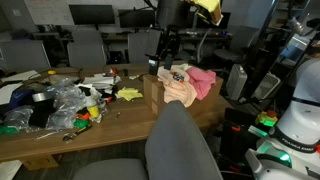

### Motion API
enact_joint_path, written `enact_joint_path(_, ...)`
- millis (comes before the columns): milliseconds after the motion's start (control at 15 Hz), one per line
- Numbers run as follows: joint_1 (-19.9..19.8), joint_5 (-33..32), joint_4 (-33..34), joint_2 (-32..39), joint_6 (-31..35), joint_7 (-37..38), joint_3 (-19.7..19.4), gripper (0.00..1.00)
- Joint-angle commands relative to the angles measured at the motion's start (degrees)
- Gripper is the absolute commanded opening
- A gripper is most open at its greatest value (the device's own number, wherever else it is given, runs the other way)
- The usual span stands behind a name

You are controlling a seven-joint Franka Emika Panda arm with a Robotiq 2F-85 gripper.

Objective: Remove the light pink cloth from the top of the box and hang it on the chair

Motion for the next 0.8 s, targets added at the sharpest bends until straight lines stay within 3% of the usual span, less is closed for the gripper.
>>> enact_joint_path(0,-0.13,0.01,0.40,-0.01,-0.18,0.00,0.10,1.00)
enact_joint_path(400,-0.13,0.01,0.82,-0.20,-0.18,0.00,0.10,1.00)
enact_joint_path(733,-4.38,-6.01,4.40,2.86,-0.32,4.90,-0.99,1.00)
